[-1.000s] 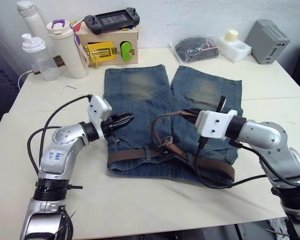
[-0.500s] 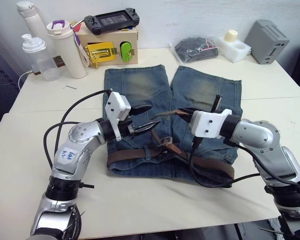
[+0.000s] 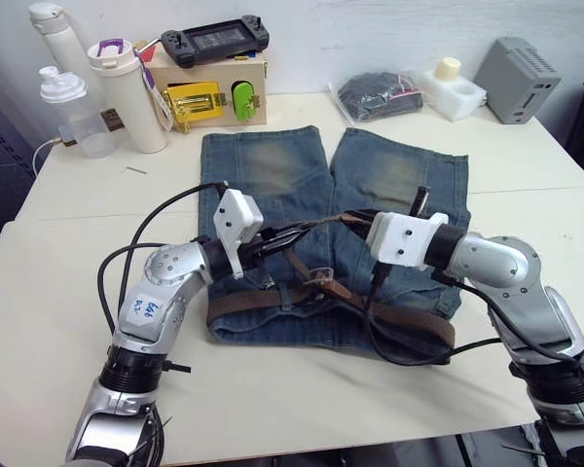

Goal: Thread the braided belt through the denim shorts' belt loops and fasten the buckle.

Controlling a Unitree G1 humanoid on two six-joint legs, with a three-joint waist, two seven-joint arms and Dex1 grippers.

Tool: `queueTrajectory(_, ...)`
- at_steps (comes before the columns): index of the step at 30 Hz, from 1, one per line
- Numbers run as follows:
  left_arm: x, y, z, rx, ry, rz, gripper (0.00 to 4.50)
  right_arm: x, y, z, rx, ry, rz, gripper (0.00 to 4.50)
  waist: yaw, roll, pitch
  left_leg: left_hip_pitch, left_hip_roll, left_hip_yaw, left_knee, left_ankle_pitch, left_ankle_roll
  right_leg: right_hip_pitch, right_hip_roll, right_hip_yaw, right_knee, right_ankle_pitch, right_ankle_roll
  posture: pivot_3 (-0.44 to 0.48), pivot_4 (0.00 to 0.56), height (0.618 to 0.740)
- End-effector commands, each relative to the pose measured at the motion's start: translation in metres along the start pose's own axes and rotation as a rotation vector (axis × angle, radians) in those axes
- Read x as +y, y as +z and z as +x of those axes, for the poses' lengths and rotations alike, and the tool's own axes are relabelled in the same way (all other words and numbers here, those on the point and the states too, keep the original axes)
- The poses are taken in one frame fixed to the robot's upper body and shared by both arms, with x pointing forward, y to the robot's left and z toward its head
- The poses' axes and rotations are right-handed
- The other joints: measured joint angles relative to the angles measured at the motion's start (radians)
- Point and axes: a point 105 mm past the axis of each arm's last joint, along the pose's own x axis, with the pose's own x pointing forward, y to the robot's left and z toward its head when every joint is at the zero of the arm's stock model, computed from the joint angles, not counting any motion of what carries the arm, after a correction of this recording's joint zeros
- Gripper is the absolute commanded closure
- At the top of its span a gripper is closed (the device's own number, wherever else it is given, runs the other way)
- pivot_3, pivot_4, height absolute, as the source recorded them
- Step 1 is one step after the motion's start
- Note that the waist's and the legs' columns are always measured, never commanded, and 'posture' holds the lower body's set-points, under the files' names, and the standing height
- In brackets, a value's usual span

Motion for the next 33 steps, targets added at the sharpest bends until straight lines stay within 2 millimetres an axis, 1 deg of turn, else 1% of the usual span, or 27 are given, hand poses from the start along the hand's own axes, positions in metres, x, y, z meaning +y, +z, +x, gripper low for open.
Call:
queueTrajectory(1, -0.002, 0.015, 0.0, -0.061, 0.023, 0.02, 4.5, -0.023, -0.006, -0.011, 0.044, -0.113, 0.092, 2.48, 0.002, 0.0, 0.0, 0.0, 0.0, 0.0, 0.0, 0.0, 0.0, 0.0, 0.0, 0.0, 0.0, 0.0, 0.0, 0.0, 0.15, 0.646)
queueTrajectory(2, -0.002, 0.016, 0.0, -0.075, 0.03, 0.008, 4.5, -0.025, -0.013, -0.013, 0.079, -0.127, 0.099, 2.08, 0.004, 0.0, 0.0, 0.0, 0.0, 0.0, 0.0, 0.0, 0.0, 0.0, 0.0, 0.0, 0.0, 0.0, 0.0, 0.0, 0.15, 0.646)
queueTrajectory(4, -0.002, 0.021, 0.0, -0.135, 0.045, -0.044, 4.5, -0.023, -0.02, -0.015, 0.116, -0.121, 0.136, 1.04, 0.004, 0.0, 0.0, 0.0, 0.0, -0.001, 0.001, 0.0, 0.0, 0.0, 0.0, 0.0, 0.0, 0.0, 0.0, 0.0, 0.15, 0.646)
queueTrajectory(6, -0.003, 0.027, -0.002, -0.196, 0.052, -0.112, 4.5, -0.017, -0.02, -0.016, 0.116, -0.09, 0.16, 0.05, 0.002, 0.0, 0.0, 0.0, 0.0, -0.001, 0.001, 0.0, 0.0, 0.001, 0.0, -0.001, 0.0, 0.0, 0.0, 0.0, 0.15, 0.646)
queueTrajectory(8, -0.005, 0.03, -0.002, -0.224, 0.052, -0.14, 4.5, -0.011, -0.012, -0.014, 0.075, -0.057, 0.214, 0.05, 0.001, 0.0, 0.0, 0.0, 0.0, -0.001, 0.001, 0.0, 0.0, 0.0, 0.0, -0.001, 0.0, 0.0, 0.0, 0.0, 0.15, 0.646)
queueTrajectory(9, -0.007, 0.032, -0.002, -0.239, 0.05, -0.154, 4.5, -0.009, -0.006, -0.012, 0.047, -0.043, 0.237, 0.19, -0.001, 0.0, 0.0, 0.0, 0.0, -0.001, 0.0, 0.0, 0.0, 0.0, -0.001, -0.001, 0.001, 0.0, 0.0, 0.0, 0.15, 0.646)
queueTrajectory(10, -0.011, 0.033, -0.002, -0.246, 0.043, -0.16, 4.5, -0.004, 0.002, -0.011, 0.011, -0.011, 0.268, 0.67, -0.003, 0.0, 0.0, 0.0, 0.0, -0.001, 0.0, 0.0, 0.0, 0.0, -0.001, -0.002, 0.001, 0.0, 0.0, 0.0, 0.15, 0.646)
queueTrajectory(11, -0.013, 0.034, -0.001, -0.251, 0.038, -0.165, 4.5, 0.002, 0.008, -0.011, -0.016, 0.028, 0.309, 0.86, -0.007, 0.0, 0.0, 0.0, 0.001, 0.0, 0.0, 0.0, 0.0, 0.0, -0.001, -0.002, 0.001, 0.0, 0.0, 0.0, 0.15, 0.646)
queueTrajectory(14, -0.019, 0.035, -0.001, -0.254, 0.022, -0.171, 4.5, 0.021, 0.019, -0.01, -0.049, 0.136, 0.406, 2.38, -0.014, 0.0, 0.0, 0.0, 0.001, -0.001, 0.0, 0.0, 0.0, 0.0, -0.001, -0.003, 0.001, 0.0, 0.0, 0.0, 0.15, 0.646)
queueTrajectory(15, -0.02, 0.035, -0.001, -0.254, 0.017, -0.172, 4.5, 0.025, 0.021, -0.01, -0.05, 0.158, 0.424, 2.78, -0.016, 0.0, 0.0, 0.0, 0.001, -0.001, 0.0, 0.0, 0.0, 0.0, -0.001, -0.004, 0.001, 0.0, 0.0, 0.0, 0.15, 0.646)
queueTrajectory(16, -0.021, 0.036, -0.001, -0.253, 0.013, -0.171, 4.5, 0.032, 0.021, -0.009, -0.037, 0.189, 0.445, 3.36, -0.016, 0.0, 0.0, 0.0, 0.001, -0.001, 0.0, 0.0, 0.0, 0.001, -0.002, -0.004, 0.0, 0.0, 0.0, 0.0, 0.15, 0.646)
queueTrajectory(18, -0.022, 0.036, -0.001, -0.252, 0.011, -0.17, 4.5, 0.042, 0.017, -0.007, -0.01, 0.217, 0.466, 4.3, -0.016, 0.0, 0.0, 0.0, 0.001, -0.003, 0.001, 0.0, 0.0, 0.002, -0.002, -0.005, 0.0, 0.0, 0.0, 0.0, 0.15, 0.646)
queueTrajectory(19, -0.022, 0.036, -0.001, -0.252, 0.01, -0.169, 4.5, 0.046, 0.014, -0.005, 0.006, 0.223, 0.471, 4.47, -0.016, 0.0, 0.0, 0.0, 0.001, -0.003, 0.001, 0.0, 0.0, 0.002, -0.002, -0.005, -0.001, 0.0, 0.0, 0.0, 0.15, 0.646)
queueTrajectory(24, -0.024, 0.039, -0.002, -0.254, 0.01, -0.161, 4.5, 0.069, 0.002, 0.001, 0.063, 0.278, 0.479, 4.47, -0.02, 0.0, 0.0, 0.0, 0.001, -0.002, 0.0, 0.0, 0.0, 0.002, -0.003, -0.006, -0.001, 0.0, 0.0, 0.0, 0.15, 0.646)
queueTrajectory(28, -0.025, 0.038, -0.004, -0.246, 0.02, -0.156, 4.5, 0.096, -0.009, 0.003, 0.147, 0.359, 0.457, 4.47, -0.02, 0.0, 0.0, 0.0, 0.001, -0.002, 0.0, 0.0, 0.0, 0.002, -0.003, -0.006, -0.001, 0.0, 0.0, 0.0, 0.15, 0.646)
queueTrajectory(31, -0.024, 0.029, -0.012, -0.21, 0.055, -0.146, 4.5, 0.104, -0.016, 0.001, 0.188, 0.379, 0.433, 4.47, -0.021, 0.0, 0.0, 0.001, 0.001, -0.002, 0.0, 0.0, 0.0, 0.002, -0.003, -0.006, -0.001, 0.0, 0.0, 0.0, 0.15, 0.646)
queueTrajectory(33, -0.024, 0.014, -0.021, -0.151, 0.086, -0.131, 4.5, 0.103, -0.017, 0.002, 0.19, 0.37, 0.431, 4.47, -0.021, -0.001, -0.001, 0.001, 0.001, -0.002, 0.0, 0.0, 0.0, 0.002, -0.003, -0.007, -0.001, 0.0, 0.0, 0.0, 0.15, 0.646)
